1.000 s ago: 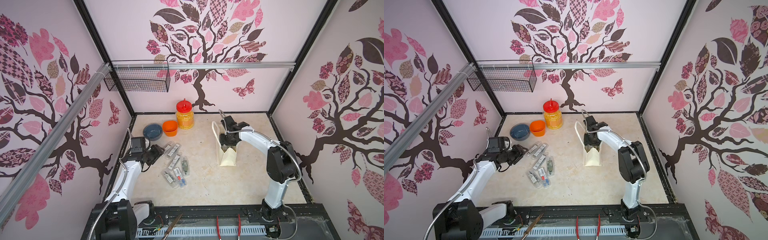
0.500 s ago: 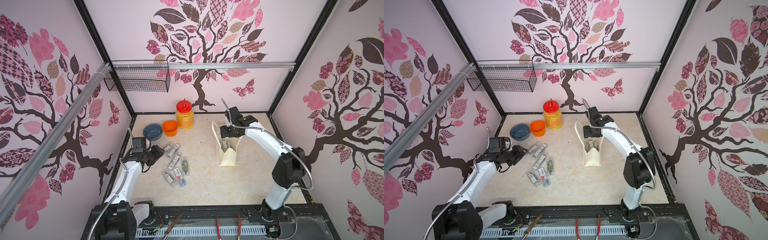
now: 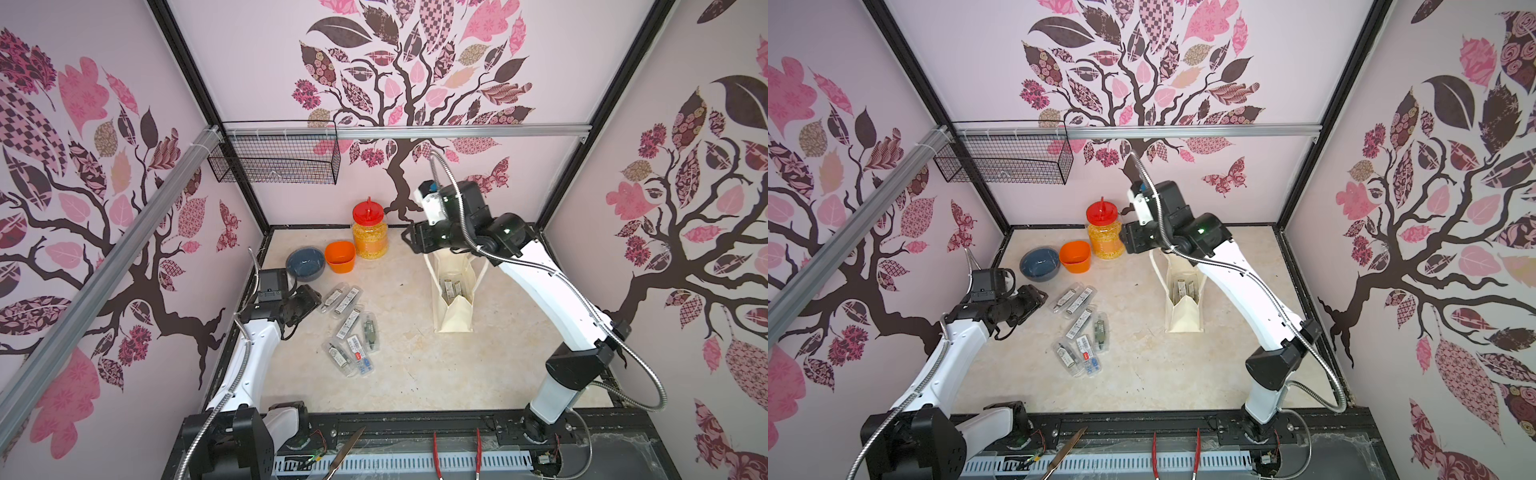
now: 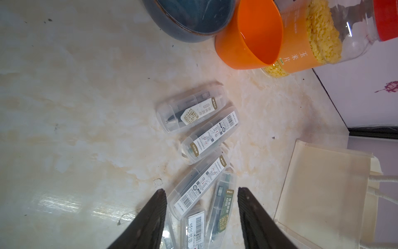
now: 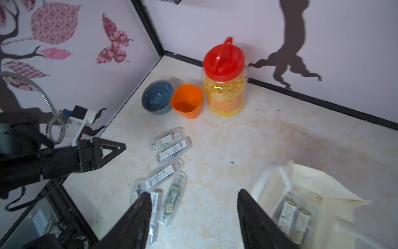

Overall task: Put the compass set into the canvas bag
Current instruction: Pick up the compass set at the center of the board.

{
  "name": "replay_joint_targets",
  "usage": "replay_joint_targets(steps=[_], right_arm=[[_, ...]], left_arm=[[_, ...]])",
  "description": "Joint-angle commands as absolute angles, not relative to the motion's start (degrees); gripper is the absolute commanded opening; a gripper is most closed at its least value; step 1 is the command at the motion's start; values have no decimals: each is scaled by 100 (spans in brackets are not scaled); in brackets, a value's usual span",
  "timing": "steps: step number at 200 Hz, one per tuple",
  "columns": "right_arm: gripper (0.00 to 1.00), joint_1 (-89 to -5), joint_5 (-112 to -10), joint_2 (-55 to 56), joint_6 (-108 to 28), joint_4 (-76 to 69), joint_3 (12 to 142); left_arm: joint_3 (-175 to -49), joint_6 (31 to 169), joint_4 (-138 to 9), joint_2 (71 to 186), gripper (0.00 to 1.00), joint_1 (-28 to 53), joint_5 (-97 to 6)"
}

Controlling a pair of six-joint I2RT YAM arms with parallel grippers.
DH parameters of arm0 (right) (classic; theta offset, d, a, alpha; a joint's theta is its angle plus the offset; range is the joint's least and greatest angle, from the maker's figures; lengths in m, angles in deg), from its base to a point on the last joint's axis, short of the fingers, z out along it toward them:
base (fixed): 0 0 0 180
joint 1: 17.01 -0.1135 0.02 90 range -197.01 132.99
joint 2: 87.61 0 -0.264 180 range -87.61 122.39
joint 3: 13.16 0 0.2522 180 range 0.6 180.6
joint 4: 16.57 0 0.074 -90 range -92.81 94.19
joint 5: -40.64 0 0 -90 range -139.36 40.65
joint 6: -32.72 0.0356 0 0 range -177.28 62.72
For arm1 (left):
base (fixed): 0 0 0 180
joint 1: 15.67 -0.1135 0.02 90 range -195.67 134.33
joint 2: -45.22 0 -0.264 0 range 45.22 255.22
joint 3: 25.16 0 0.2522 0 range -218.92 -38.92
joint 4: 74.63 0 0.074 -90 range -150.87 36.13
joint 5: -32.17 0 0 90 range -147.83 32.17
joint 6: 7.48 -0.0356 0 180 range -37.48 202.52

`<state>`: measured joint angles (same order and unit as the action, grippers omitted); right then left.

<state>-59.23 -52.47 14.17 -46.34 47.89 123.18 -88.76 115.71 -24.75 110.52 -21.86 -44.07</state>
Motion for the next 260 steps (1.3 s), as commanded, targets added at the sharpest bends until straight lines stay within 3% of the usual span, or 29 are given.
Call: replay_joint_targets(steps=[1,87,174,260], right_arm=[[66,-6273,-5500,1970,-4350,5203,12458],[68,-6396,-6251,2989,-3304,4202,10304],[70,-6801,-6455,4843,-3854,5548,12110],[72,-6861,-6209,5656,-3856,5924,12747]], left_arm=[[-9317,11264,-2267,11045,58,-2270,-4866],[-9359,11281,-2190,11018,59,-2282,-5054],[-9114,11366,-2308,10957,59,-2283,-4824],[-9017,11365,-2349,10933,59,-2284,-4772]])
